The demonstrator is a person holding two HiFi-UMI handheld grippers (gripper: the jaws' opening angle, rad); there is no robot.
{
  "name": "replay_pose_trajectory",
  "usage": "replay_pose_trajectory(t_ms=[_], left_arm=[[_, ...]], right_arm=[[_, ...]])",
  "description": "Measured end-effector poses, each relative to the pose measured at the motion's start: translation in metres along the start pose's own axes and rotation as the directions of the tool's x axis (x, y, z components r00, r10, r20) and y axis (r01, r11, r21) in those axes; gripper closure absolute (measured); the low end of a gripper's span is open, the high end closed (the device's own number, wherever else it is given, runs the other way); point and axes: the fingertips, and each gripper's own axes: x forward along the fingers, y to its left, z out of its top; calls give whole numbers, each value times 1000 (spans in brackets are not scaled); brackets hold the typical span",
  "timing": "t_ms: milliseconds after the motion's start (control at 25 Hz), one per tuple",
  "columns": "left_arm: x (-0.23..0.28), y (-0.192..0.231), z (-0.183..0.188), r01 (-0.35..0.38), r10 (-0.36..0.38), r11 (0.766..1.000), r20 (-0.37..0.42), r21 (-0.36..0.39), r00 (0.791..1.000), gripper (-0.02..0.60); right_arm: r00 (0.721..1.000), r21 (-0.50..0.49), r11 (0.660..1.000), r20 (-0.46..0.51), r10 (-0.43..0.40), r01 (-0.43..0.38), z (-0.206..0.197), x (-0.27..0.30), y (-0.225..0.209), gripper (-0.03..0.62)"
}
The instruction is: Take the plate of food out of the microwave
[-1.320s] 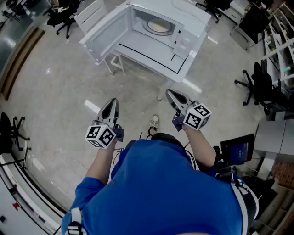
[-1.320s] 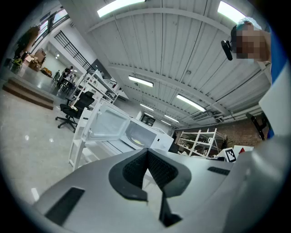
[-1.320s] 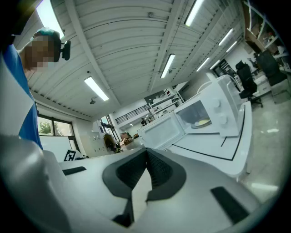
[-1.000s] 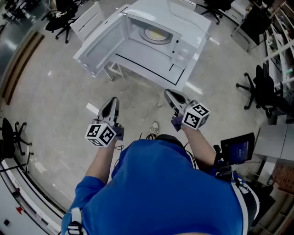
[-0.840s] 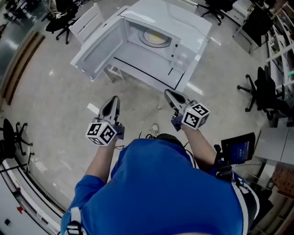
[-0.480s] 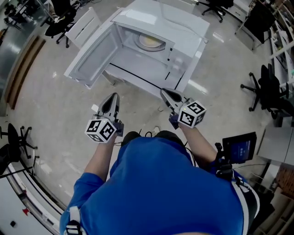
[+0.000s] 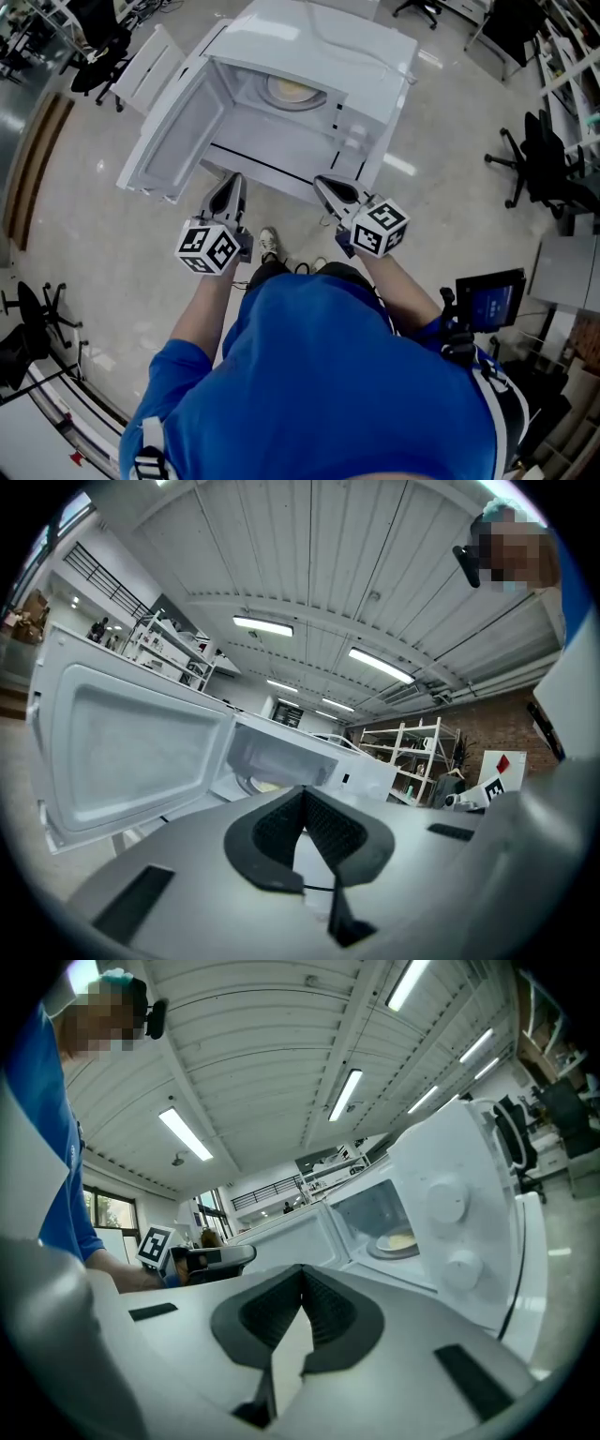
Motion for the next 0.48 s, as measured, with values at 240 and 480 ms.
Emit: replay_pose_trajectory(t_ms=[240, 480], left_arm=[[47, 23, 2, 78, -78, 997, -55, 9, 995, 572], [85, 46, 3, 139, -136, 990, -99, 27, 986, 572]], right_arm=[[998, -17, 998, -9, -66, 66, 5, 33, -10, 591], [992, -45, 992, -23, -122, 121, 10, 69, -23, 591]])
